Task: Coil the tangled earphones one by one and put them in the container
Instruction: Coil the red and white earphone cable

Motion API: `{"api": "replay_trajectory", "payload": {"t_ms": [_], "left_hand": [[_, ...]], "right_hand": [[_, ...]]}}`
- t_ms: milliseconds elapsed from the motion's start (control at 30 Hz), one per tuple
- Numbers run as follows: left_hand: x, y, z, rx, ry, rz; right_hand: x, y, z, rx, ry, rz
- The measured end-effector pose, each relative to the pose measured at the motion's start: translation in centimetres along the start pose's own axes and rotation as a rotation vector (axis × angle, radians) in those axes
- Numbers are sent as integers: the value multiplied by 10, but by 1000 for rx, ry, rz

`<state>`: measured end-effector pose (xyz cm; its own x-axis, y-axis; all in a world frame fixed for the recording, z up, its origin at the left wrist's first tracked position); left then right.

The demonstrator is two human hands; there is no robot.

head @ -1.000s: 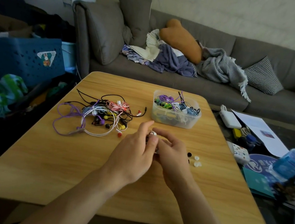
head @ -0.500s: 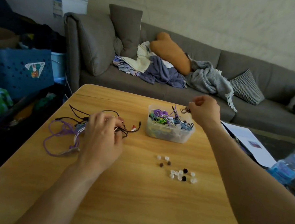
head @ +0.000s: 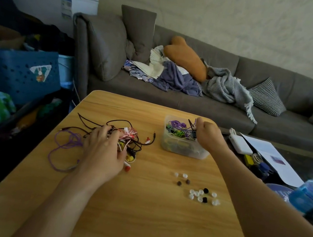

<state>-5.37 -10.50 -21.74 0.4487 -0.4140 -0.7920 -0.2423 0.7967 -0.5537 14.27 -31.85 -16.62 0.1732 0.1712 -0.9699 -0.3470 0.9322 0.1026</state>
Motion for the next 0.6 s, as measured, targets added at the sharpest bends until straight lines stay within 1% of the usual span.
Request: {"api": "replay_trajectory", "payload": {"t_ms": [33,67,100,167,200,233,267,333,400,467,533,600], "left_hand": [[0,0,0,-8,21,-2],[-1,1,0,-10,30,-3],[-2,1,-1,-11,28,-9],[-6,1,-1,-14,-5,-38],[-9,1,-2,-18,-30,-58],[-12,0,-2,-25,-58,-76],[-15,-1,-3,-33,-88,-95],[-20,-3,-5,-44,-134,-146],[-23,-4,-7,-37,-140,-159],[-23,-4,-9,-38,-126,-143],[-23,-2,-10,-31,-117,-140],[-23,0,-10,-27,-114,-151]], "right_hand": [[-1,1,-1,8,26,7],[-3,3,-4,14,10,25],[-5,5,-8,-5,-45,6],[-11,8,-13,-32,-240,33],[-14,11,-15,-34,-346,87],[-18,16,-19,-51,-414,141],[-22,26,-24,-90,-428,193],[-25,52,-37,-227,-346,266],[-22,83,-52,-367,-178,305],[-9,111,-62,-483,-29,268],[7,133,-63,-514,67,221],[22,145,-56,-471,164,183]]}}
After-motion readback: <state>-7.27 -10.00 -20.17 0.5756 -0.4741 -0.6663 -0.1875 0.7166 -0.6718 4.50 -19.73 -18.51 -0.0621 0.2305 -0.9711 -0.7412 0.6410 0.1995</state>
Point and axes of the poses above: each hand's wrist, its own z-axis towards the middle knuckle, its own x-axis out of the palm, y = z × x, the point moved 1 cm from there along z, towards the middle knuckle, and after that the axes turned 10 degrees about -z, right-handed, at the moved point
